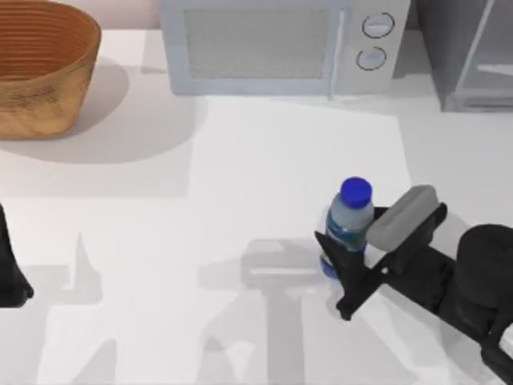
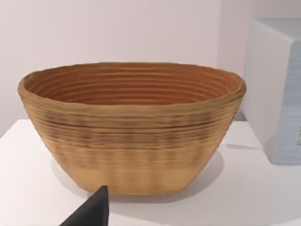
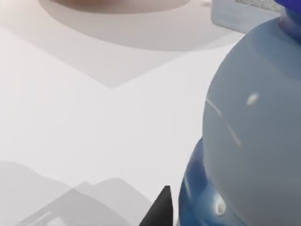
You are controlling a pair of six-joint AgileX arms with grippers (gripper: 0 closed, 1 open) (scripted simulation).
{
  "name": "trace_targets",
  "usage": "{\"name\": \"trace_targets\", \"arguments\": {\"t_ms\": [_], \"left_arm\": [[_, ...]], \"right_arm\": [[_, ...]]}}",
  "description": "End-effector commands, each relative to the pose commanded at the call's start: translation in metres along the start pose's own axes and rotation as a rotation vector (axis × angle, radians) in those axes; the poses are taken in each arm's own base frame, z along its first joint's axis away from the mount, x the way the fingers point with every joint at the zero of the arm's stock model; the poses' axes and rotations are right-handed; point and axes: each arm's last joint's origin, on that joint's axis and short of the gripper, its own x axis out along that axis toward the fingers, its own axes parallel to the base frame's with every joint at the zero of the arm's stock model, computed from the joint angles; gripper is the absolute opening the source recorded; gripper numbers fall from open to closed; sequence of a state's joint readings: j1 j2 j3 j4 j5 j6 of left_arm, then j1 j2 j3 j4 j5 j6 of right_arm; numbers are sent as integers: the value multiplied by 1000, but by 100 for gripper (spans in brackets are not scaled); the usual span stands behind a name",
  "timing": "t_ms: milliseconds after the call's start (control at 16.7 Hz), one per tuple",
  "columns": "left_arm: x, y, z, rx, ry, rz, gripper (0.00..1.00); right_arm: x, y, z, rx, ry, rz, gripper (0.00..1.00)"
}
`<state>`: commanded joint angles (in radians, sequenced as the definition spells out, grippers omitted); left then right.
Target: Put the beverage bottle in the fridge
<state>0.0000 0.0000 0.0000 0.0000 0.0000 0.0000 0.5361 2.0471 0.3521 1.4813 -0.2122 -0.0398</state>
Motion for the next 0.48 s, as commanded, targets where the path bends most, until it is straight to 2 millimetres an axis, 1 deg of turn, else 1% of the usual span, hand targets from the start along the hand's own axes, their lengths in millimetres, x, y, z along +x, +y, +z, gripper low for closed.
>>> {"name": "trace_targets", "arguments": {"t_ms": [360, 480], "left_arm": [[0, 0, 0, 0, 0, 0, 100], [0, 0, 0, 0, 0, 0, 100]], "right_arm": [[0, 0, 0, 2, 1, -1, 1], [-4, -3, -1, 5, 15, 0, 1]]}}
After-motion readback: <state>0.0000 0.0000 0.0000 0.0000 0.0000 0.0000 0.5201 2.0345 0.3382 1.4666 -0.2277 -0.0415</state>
